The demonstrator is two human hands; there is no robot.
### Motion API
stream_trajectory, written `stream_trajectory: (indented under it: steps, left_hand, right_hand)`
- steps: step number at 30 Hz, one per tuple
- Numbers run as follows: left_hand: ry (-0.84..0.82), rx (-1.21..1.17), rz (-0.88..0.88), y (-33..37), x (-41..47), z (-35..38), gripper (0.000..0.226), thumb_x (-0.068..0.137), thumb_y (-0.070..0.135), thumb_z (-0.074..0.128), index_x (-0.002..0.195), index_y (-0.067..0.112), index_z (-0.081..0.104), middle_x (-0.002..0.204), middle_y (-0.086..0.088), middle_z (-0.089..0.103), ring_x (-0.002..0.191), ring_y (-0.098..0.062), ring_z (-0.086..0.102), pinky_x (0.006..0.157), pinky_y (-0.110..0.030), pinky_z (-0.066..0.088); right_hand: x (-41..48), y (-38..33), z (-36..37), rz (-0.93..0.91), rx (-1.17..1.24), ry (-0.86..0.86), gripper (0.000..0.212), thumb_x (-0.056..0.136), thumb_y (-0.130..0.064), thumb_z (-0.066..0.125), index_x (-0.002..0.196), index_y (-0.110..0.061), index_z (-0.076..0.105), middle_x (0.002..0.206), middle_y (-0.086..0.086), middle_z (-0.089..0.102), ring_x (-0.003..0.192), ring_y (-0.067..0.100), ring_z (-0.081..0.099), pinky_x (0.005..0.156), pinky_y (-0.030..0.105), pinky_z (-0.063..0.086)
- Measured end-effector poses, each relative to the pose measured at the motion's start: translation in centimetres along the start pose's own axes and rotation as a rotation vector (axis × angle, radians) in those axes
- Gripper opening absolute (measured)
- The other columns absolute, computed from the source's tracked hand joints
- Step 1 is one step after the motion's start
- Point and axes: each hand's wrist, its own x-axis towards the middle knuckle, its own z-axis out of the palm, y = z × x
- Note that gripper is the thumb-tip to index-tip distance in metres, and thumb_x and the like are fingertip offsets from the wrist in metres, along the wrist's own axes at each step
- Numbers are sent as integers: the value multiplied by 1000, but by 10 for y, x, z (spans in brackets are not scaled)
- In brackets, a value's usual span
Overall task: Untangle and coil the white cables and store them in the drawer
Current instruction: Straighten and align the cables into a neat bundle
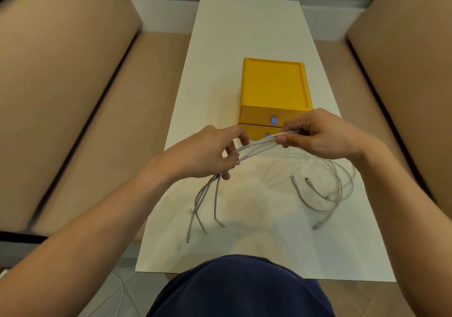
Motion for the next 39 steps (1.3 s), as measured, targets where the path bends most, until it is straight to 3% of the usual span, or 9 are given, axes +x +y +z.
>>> stream_trajectory:
  steps: [6,12,16,20,23,27,31,35,39]
  left_hand:
    - [186,315,60,-10,8,12,15,104,18,48,98,28,39,80,-2,68,67,-18,72,64,-47,58]
    - [62,49,1,-8,3,9,22,97,2,52,104,16,67,72,18,65,64,4,69,54,-11,40]
    - [34,-116,-4,-6,-4,9,27,101,6,55,119,17,73,74,41,66,64,1,71,61,-13,51]
    - [49,-311,-21,-8,-8,9,24,103,17,60,122,20,75,106,8,77,78,-19,78,81,-44,63]
    - [40,-410,-22,-9,-11,10,22,103,18,61,123,18,72,117,0,75,77,-26,78,83,-52,62]
    - [-9,-453,-59,-6,-10,12,24,99,16,67,122,24,64,109,-4,77,76,-32,78,81,-54,63]
    - [-65,-468,-54,-3,-10,3,50,93,18,74,129,33,42,105,-9,78,75,-36,77,78,-51,64]
    - [-133,-319,-30,-7,-9,-3,35,96,21,71,130,20,65,103,-3,80,81,-25,79,83,-41,64]
    - [-207,-286,-69,-13,-10,-7,24,99,19,68,120,12,74,102,4,80,85,-21,78,79,-28,61]
  right_hand:
    - [-1,-3,-1,-2,-2,31,25,99,-40,63,82,-25,72,60,-18,56,54,8,45,51,19,30]
    - [-3,2,3,-2,-28,37,23,99,-40,64,80,-29,71,60,-16,56,53,9,45,52,26,31]
    - [-4,5,0,27,-4,61,25,98,-42,64,78,-28,70,57,-12,53,52,11,42,51,24,31]
    - [-6,4,-4,44,20,67,26,99,-39,64,79,-23,71,53,-12,49,50,11,40,48,20,28]
    - [-7,3,-6,33,15,59,25,99,-38,64,80,-23,72,54,-11,49,52,12,41,50,22,28]
    - [-7,-1,-7,40,30,32,22,99,-37,65,79,-29,71,55,-12,51,52,10,42,54,30,32]
    - [-8,-3,-10,39,24,0,21,98,-38,65,81,-29,72,55,-15,52,54,9,44,54,28,31]
    - [-9,-3,-13,32,4,-30,21,97,-38,64,84,-26,75,58,-19,56,55,7,46,52,19,31]
    - [-10,-2,-21,19,34,-94,24,93,-49,64,87,-30,78,61,-5,55,56,7,41,54,23,32]
